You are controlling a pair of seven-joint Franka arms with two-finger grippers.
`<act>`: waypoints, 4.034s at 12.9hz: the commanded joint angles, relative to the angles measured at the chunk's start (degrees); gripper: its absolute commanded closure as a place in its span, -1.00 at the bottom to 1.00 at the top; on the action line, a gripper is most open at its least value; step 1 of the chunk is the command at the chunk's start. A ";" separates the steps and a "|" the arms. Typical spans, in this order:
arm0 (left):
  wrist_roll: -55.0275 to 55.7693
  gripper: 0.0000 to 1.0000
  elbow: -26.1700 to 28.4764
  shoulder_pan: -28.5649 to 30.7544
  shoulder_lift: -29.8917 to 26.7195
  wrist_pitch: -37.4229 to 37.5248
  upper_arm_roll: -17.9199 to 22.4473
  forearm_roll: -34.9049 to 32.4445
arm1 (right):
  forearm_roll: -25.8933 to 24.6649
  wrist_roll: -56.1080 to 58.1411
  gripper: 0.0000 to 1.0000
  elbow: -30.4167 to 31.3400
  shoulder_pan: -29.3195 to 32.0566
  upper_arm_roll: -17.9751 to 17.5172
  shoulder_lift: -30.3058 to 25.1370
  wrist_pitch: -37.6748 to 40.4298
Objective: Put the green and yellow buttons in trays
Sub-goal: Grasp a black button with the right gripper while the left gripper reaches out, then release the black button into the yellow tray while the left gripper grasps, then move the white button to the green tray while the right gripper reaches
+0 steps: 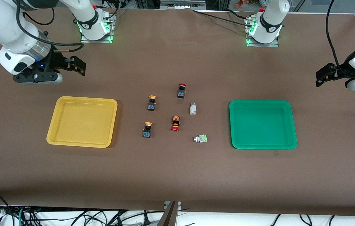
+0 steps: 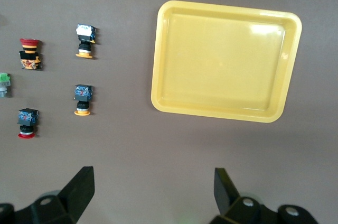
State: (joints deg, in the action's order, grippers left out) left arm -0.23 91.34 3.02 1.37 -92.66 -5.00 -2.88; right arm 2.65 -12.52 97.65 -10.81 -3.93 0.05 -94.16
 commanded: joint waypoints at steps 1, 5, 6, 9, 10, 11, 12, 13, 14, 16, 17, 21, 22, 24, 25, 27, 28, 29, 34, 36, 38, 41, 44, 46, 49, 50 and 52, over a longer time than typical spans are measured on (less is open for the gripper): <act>-0.82 -1.00 -1.86 0.15 0.83 1.25 -0.19 0.25 | -1.93 -0.91 -0.99 -1.76 1.14 -1.61 1.01 -0.05; -0.82 -1.00 -1.86 0.06 0.83 1.25 -0.19 0.25 | -2.65 -2.14 -0.99 -1.32 -2.35 -2.05 6.43 -2.06; -0.82 -1.00 -1.86 0.06 0.83 1.25 -0.19 0.42 | -2.47 -6.85 -0.99 -0.97 -5.33 -1.96 9.67 -5.90; -0.82 -1.00 -1.69 -0.12 2.67 3.17 -0.19 0.95 | -2.21 -19.08 -0.99 -1.84 -11.85 -1.96 23.81 -21.54; -0.82 -1.00 -1.51 -0.21 5.46 3.79 -0.27 1.04 | -2.29 -21.73 -0.99 -2.46 -12.65 -1.96 28.47 -26.98; -1.09 -1.00 -1.77 -0.29 7.23 4.41 -0.27 1.12 | -2.47 -22.36 -0.99 -2.72 -13.79 -1.96 32.26 -31.65; -0.91 -1.00 -1.86 -1.86 8.64 4.24 -0.45 0.60 | -2.30 -22.46 -0.99 -4.99 -14.67 -1.96 36.04 -35.09; -0.83 -1.00 -2.21 -3.18 11.87 3.19 -0.45 0.68 | -2.38 -22.89 -0.99 -7.53 -14.68 -1.88 39.03 -35.91; -0.74 -1.00 -4.04 -4.06 14.52 -0.30 -0.54 0.42 | -2.38 -23.07 -0.99 -10.17 -14.68 -1.88 41.24 -36.09; -1.08 -1.00 -6.34 -5.65 19.97 -6.72 -0.80 1.21 | -2.47 -23.25 -0.98 -15.36 -14.68 -1.79 45.81 -36.44; -1.09 -1.00 -6.52 -6.61 21.91 -11.36 -1.76 1.65 | -2.56 -23.34 -0.97 -16.86 -14.68 -1.79 47.40 -36.79; -0.12 -1.00 -7.57 -15.65 32.44 -32.00 -2.65 2.70 | -3.26 -22.90 -0.49 -17.41 -14.68 -1.44 50.40 -41.01; 0.05 -1.00 -9.23 -16.81 36.04 -36.50 -2.73 2.71 | -3.96 -22.46 -0.23 -17.40 -14.59 -1.44 50.31 -41.01; 1.98 -1.00 -9.69 -19.18 39.23 -42.14 -2.74 2.53 | -4.14 -21.58 0.35 -17.40 -14.24 -1.44 49.53 -39.88; 4.69 -1.00 -8.90 -20.76 39.76 -44.60 -2.74 2.62 | -4.14 -20.36 0.68 -17.49 -13.89 -1.35 48.65 -36.91; 13.11 -1.00 -8.98 -23.83 42.39 -48.21 -2.47 1.57 | -4.05 -14.76 1.00 -17.41 -12.14 -1.26 44.27 -28.40; 16.02 -1.00 -8.37 -24.81 43.71 -50.76 -2.21 1.48 | -4.14 -11.59 1.00 -16.97 -11.09 -0.56 41.73 -24.09; 17.27 -1.00 -7.58 -25.16 44.33 -52.61 -2.12 1.30 | -4.05 -7.73 1.00 -16.18 -10.90 1.01 39.61 -19.87; 21.40 -1.00 -6.70 -28.07 48.28 -57.44 -1.77 -0.63 | -3.79 12.58 0.71 1.87 -10.63 12.43 27.66 -23.48; 22.55 -1.00 -6.70 -28.68 49.61 -58.60 -1.51 -2.99 | -3.70 16.02 0.32 12.43 -10.63 15.51 24.92 -33.75; 23.34 -1.00 -6.70 -28.86 50.05 -58.60 -1.51 -4.93 | -3.00 16.92 -0.25 16.51 -10.20 16.32 25.26 -39.15; 23.70 -1.00 -6.79 -28.95 50.40 -58.60 -1.51 -4.94 | -1.69 15.87 -0.77 15.30 -9.93 15.71 24.74 -36.46; 23.61 -0.96 -6.96 -28.95 50.40 -58.69 -0.37 -5.38 | 3.33 4.76 -0.82 10.90 -12.29 10.28 25.00 -31.35; 23.52 -0.42 -7.05 -28.60 50.05 -58.60 -0.36 -6.08 | 3.42 -9.03 -0.82 10.37 -15.28 5.44 25.52 -32.57; 23.52 -0.41 -6.87 -27.89 48.74 -57.99 -0.36 -6.17 | 3.51 -23.74 -0.82 9.05 -21.51 2.17 29.29 -37.82; 23.43 -0.41 -6.70 -27.63 47.51 -57.55 -0.28 -6.08 | 3.51 -26.39 -0.82 9.14 -23.19 2.17 30.70 -40.46; 23.17 -0.43 -6.70 -25.53 42.96 -48.99 -0.36 -6.08 | 3.51 -29.83 -0.82 9.49 -25.74 2.17 33.34 -45.03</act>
State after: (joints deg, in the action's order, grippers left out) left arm 22.03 83.71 -24.30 49.70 -148.71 -5.30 -6.89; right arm 5.50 -39.88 107.92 -35.31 -2.15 30.55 -136.13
